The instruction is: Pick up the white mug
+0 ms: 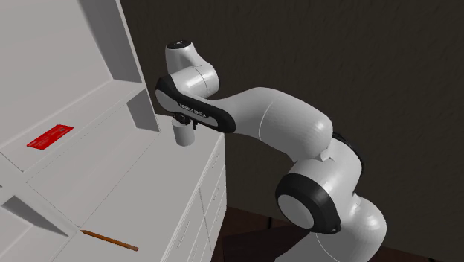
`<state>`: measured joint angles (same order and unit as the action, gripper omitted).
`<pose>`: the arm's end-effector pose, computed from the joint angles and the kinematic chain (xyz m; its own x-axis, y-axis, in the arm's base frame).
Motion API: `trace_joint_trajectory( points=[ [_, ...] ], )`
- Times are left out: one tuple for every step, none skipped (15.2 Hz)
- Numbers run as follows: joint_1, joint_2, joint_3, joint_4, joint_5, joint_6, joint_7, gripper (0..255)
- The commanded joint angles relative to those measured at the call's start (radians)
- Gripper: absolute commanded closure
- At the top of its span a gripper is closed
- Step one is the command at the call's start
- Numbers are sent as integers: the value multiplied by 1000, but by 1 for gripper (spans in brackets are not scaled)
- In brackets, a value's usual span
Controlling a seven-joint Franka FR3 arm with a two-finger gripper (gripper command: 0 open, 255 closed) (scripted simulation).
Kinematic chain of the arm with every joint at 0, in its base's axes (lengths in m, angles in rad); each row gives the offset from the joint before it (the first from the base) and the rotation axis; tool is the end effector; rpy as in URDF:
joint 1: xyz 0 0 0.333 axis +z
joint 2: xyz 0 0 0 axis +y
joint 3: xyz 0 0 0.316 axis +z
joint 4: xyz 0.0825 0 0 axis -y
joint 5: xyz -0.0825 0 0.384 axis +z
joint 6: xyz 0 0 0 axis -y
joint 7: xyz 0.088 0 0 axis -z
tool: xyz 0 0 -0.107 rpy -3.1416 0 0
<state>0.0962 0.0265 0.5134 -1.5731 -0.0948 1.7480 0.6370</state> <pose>0.4818 0.3213 0.6275 0.9853 -0.0207 0.1697 -0.0169 -0.9996 -0.0239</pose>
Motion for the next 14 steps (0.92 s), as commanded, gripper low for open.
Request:
trace_joint_trajectory(
  points=[
    [0, 0, 0, 0, 0, 0, 0, 255],
    [0, 0, 0, 0, 0, 0, 0, 255],
    [0, 0, 0, -1, 0, 1, 0, 255],
    [1, 4, 1, 17, -2, -14, 0, 255],
    [2, 8, 1, 35, -4, -28, 1, 255],
    [3, 13, 2, 54, -6, -43, 1, 255],
    [4, 18, 3, 73, -9, -58, 2, 255],
    [6, 23, 4, 93, -12, -74, 3, 255],
    [8, 29, 6, 113, -15, -89, 3, 255],
    [10, 35, 7, 134, -18, -105, 4, 255],
    [12, 42, 8, 156, -22, -121, 5, 255],
    [14, 49, 9, 178, -26, -137, 7, 255],
    [17, 56, 11, 200, -30, -153, 8, 255],
    [19, 64, 12, 224, -35, -170, 9, 255]
  ],
)
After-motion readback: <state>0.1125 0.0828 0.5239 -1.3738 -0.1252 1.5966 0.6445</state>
